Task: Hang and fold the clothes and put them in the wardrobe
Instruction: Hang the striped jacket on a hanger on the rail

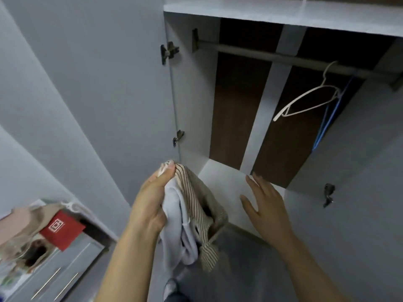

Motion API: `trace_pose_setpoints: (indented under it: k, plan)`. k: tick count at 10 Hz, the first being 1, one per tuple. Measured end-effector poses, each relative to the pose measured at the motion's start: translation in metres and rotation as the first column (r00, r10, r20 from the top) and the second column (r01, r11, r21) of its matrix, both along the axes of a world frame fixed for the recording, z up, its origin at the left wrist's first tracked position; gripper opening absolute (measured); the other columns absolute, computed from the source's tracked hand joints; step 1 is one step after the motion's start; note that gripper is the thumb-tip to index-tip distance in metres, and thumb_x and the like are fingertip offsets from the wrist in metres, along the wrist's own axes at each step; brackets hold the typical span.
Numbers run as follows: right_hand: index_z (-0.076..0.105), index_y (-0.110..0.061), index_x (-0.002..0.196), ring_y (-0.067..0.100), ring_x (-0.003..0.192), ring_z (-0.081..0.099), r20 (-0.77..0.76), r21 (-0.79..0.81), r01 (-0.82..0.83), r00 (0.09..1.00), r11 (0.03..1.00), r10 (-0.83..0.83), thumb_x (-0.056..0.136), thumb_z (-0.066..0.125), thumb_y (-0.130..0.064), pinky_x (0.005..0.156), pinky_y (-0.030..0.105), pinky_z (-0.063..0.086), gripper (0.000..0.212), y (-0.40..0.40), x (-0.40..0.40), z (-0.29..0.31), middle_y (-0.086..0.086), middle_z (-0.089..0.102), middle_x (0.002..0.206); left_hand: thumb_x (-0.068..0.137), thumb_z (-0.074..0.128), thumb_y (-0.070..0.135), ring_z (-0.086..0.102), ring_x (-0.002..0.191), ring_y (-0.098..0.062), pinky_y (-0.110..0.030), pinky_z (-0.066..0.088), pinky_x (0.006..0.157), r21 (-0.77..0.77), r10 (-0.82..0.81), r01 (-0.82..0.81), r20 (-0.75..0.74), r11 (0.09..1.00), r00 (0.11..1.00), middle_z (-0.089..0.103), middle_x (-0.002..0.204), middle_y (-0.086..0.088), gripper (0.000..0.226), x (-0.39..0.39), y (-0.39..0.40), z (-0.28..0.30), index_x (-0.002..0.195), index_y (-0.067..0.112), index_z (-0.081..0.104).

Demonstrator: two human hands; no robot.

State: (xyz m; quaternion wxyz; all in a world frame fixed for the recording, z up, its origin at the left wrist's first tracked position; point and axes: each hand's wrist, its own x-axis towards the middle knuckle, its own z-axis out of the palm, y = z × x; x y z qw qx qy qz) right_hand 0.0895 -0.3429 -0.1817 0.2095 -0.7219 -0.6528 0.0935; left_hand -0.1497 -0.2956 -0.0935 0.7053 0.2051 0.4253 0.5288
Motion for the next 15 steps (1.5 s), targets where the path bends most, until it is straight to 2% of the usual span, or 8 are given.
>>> trace_pose_setpoints:
  k: [3, 5, 7, 8, 9, 11, 13, 15]
  plan:
    - [0.045, -0.016, 0.145, 0.020, 0.138, 0.035, -0.072, 0.108, 0.341, 0.940, 0.934, -0.334, 0.097, 0.056, -0.031, 0.115, 0.034, 0.028, 0.051, 0.094, 0.065, 0.036, 0.003, 0.039, 0.152, 0.088, 0.063, 0.036, 0.062, 0.047, -0.008, -0.014, 0.048, 0.044, 0.058, -0.288, 0.315, -0.282, 0.947, 0.915, 0.062, 0.049, 0.005, 0.037, 0.089, 0.186, 0.013, 0.057, 0.015, 0.065]
    - [0.052, -0.009, 0.137, 0.026, 0.131, 0.044, -0.203, 0.146, 0.559, 0.825, 0.816, -0.528, 0.096, 0.058, -0.025, 0.108, 0.027, 0.031, 0.044, 0.146, 0.142, 0.070, 0.009, 0.050, 0.140, 0.099, 0.047, 0.015, 0.059, 0.058, -0.001, -0.001, 0.040, 0.048, 0.186, -0.309, 0.370, -0.289, 0.910, 0.906, 0.062, 0.055, 0.006, 0.015, 0.174, 0.264, 0.025, 0.098, 0.012, 0.061]
    - [0.047, -0.005, 0.140, 0.030, 0.128, 0.048, -0.303, 0.101, 0.698, 0.700, 0.709, -0.646, 0.097, 0.056, -0.031, 0.105, 0.038, 0.041, 0.051, 0.205, 0.252, 0.082, 0.015, 0.048, 0.140, 0.094, 0.059, 0.029, 0.073, 0.073, -0.008, -0.023, 0.056, 0.057, 0.173, -0.527, 0.575, -0.256, 0.800, 0.811, 0.075, 0.078, 0.007, 0.014, 0.208, 0.304, 0.028, 0.104, 0.020, 0.063]
    - [0.039, -0.003, 0.145, 0.032, 0.130, 0.047, -0.421, -0.005, 0.755, 0.593, 0.655, -0.687, 0.096, 0.057, -0.034, 0.107, 0.041, 0.041, 0.060, 0.238, 0.298, 0.076, 0.018, 0.045, 0.145, 0.099, 0.048, 0.023, 0.063, 0.102, -0.014, -0.022, 0.047, 0.090, 0.018, -0.426, 0.445, -0.252, 0.895, 0.869, 0.064, 0.122, -0.008, 0.035, 0.244, 0.305, 0.020, 0.129, 0.006, 0.055]
    - [0.040, -0.005, 0.143, 0.032, 0.123, 0.054, -0.587, -0.069, 0.786, 0.465, 0.614, -0.662, 0.091, 0.063, -0.039, 0.101, 0.039, 0.045, 0.066, 0.268, 0.333, 0.075, 0.017, 0.052, 0.138, 0.101, 0.044, 0.018, 0.062, 0.082, -0.001, -0.010, 0.048, 0.079, 0.057, -0.336, 0.354, -0.205, 0.934, 0.919, 0.062, 0.121, -0.004, 0.027, 0.260, 0.311, 0.010, 0.124, 0.007, 0.055]
    - [0.060, -0.003, 0.100, 0.026, 0.071, 0.064, -0.762, -0.114, 0.793, 0.316, 0.598, -0.565, 0.087, 0.070, -0.038, 0.050, 0.026, 0.053, 0.038, 0.316, 0.370, 0.083, 0.022, 0.066, 0.104, 0.100, 0.049, 0.017, 0.068, 0.079, -0.012, -0.034, 0.056, 0.081, 0.031, -0.502, 0.522, -0.231, 0.853, 0.834, 0.071, 0.095, -0.002, 0.018, 0.280, 0.319, 0.013, 0.109, 0.009, 0.062]
    - [0.067, -0.001, 0.109, 0.039, 0.099, 0.063, -0.399, 0.166, 0.834, 0.545, 0.527, -0.737, 0.099, 0.050, -0.032, 0.069, 0.035, 0.044, 0.036, 0.303, 0.375, 0.095, 0.024, 0.067, 0.109, 0.091, 0.061, 0.014, 0.069, 0.085, -0.015, -0.025, 0.054, 0.081, 0.078, -0.483, 0.517, -0.259, 0.853, 0.836, 0.074, 0.092, -0.003, 0.015, 0.270, 0.311, 0.004, 0.095, 0.012, 0.075]
    - [0.066, -0.001, 0.091, 0.040, 0.083, 0.064, -0.226, 0.332, 0.843, 0.507, 0.424, -0.832, 0.101, 0.044, -0.033, 0.063, 0.036, 0.042, 0.039, 0.252, 0.329, 0.098, 0.025, 0.067, 0.090, 0.074, 0.070, 0.030, 0.070, 0.071, -0.015, -0.019, 0.054, 0.058, 0.160, -0.583, 0.647, -0.315, 0.745, 0.749, 0.074, 0.083, -0.009, 0.017, 0.250, 0.307, 0.002, 0.078, 0.016, 0.078]
